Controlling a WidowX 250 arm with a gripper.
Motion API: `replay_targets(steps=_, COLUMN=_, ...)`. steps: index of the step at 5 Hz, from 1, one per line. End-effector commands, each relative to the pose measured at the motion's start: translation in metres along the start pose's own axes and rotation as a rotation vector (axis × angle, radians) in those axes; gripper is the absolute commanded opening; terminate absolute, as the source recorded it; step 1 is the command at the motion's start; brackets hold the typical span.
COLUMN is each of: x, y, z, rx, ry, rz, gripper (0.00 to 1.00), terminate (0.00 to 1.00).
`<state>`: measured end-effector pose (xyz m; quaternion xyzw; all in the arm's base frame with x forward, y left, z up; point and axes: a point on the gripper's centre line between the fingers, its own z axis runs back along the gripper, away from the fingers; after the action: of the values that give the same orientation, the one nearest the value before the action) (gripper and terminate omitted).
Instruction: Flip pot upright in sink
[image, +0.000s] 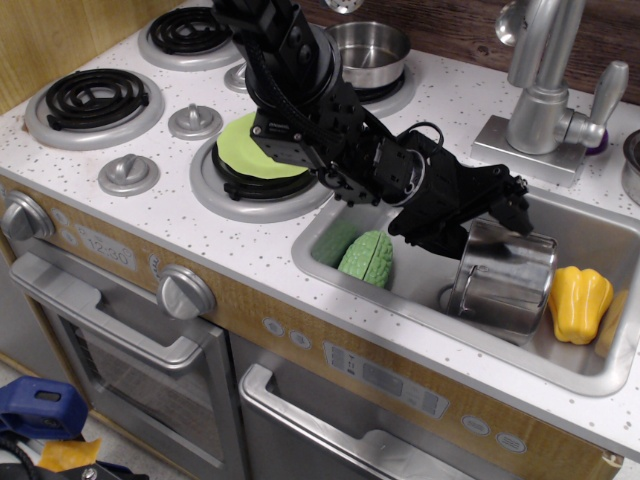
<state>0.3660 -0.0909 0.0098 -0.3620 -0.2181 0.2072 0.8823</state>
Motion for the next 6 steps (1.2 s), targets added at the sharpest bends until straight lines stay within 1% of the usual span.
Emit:
replay_targets(steps=1, x=0.008, y=-0.019, z=-0.002, rx=-0.032, ry=0.039, rz=0.043, gripper=0.00, terminate=0.00)
replay_targets(steps=2, x=0.009, y=-0.018, z=-0.001, rx=-0.069, ry=0.037, rz=0.053, gripper=0.00, terminate=0.00)
replay_targets(steps=3, x=0.010, y=-0.020, z=-0.002, rx=-0.068, ry=0.029, rz=0.065, gripper=0.00, terminate=0.00)
replay_targets(steps=4, x=0.014, y=-0.023, z=0.002, rx=0.000, ry=0.075, rz=0.064, gripper=0.00, terminate=0.00)
replay_targets(steps=5, x=0.016, y=-0.019, z=0.009, rx=0.047, ry=0.115, rz=0.065, gripper=0.00, terminate=0.00)
replay_targets(steps=6, x=0.019, y=-0.016, z=0.015, rx=0.107, ry=0.112, rz=0.048, gripper=0.00, terminate=0.00)
